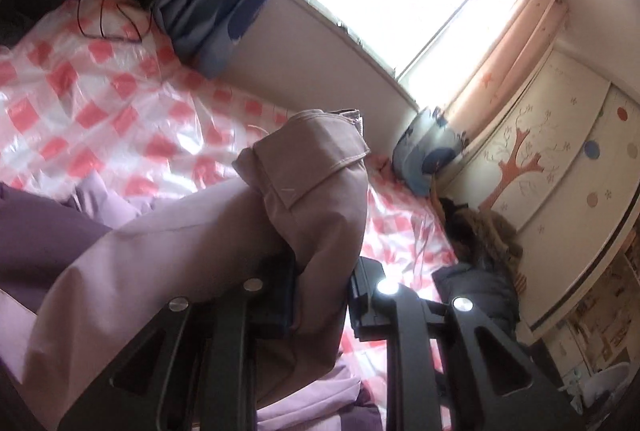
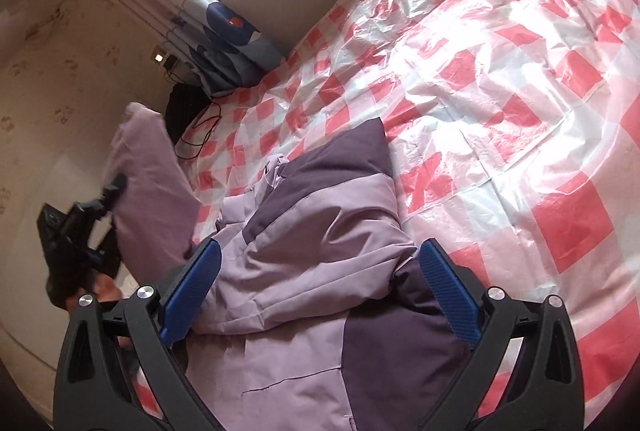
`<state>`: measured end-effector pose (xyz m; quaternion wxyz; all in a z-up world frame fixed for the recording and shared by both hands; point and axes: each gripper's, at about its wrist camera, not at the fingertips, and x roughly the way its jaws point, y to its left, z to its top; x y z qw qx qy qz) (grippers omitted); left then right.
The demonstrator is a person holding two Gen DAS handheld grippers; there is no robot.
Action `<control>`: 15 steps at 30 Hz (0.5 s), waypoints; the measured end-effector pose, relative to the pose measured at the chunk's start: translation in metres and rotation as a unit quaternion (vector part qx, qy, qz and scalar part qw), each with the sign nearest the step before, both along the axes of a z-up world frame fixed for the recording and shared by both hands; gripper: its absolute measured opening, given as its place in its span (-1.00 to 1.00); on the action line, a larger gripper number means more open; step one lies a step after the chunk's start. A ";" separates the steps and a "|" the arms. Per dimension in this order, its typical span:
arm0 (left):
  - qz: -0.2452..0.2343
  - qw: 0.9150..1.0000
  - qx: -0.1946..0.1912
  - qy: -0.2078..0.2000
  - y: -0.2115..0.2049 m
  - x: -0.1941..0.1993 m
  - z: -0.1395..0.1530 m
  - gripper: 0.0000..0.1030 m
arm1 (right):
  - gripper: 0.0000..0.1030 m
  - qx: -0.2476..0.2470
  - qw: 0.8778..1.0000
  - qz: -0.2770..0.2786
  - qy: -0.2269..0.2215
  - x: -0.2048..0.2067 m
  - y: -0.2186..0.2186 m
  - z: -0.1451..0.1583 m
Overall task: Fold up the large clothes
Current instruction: 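Grasp the other sleeve cuff with the left tool and lift it, then lay the sleeve over the jacket body and open the left tool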
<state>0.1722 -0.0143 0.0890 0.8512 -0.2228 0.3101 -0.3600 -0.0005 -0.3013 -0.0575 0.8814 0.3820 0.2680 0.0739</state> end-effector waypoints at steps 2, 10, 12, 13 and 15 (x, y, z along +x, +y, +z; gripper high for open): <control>-0.019 0.999 0.040 0.018 -0.021 -0.002 -0.029 -0.58 | 0.86 0.022 1.000 -0.001 0.005 0.001 -0.007 -0.004; -0.091 0.972 0.216 0.029 -0.083 -0.029 -0.088 -0.11 | 0.86 0.102 0.994 0.019 0.026 0.009 -0.014 -0.026; -0.116 0.964 0.240 0.019 -0.091 -0.040 -0.085 0.49 | 0.86 0.114 0.993 0.024 0.031 0.011 -0.014 -0.031; -0.130 0.959 0.252 0.009 -0.094 -0.046 -0.084 0.65 | 0.86 0.117 0.992 0.028 0.032 0.013 -0.013 -0.033; -0.141 0.943 0.302 -0.021 -0.102 -0.059 -0.081 0.66 | 0.86 0.124 0.991 0.037 0.033 0.015 -0.010 -0.035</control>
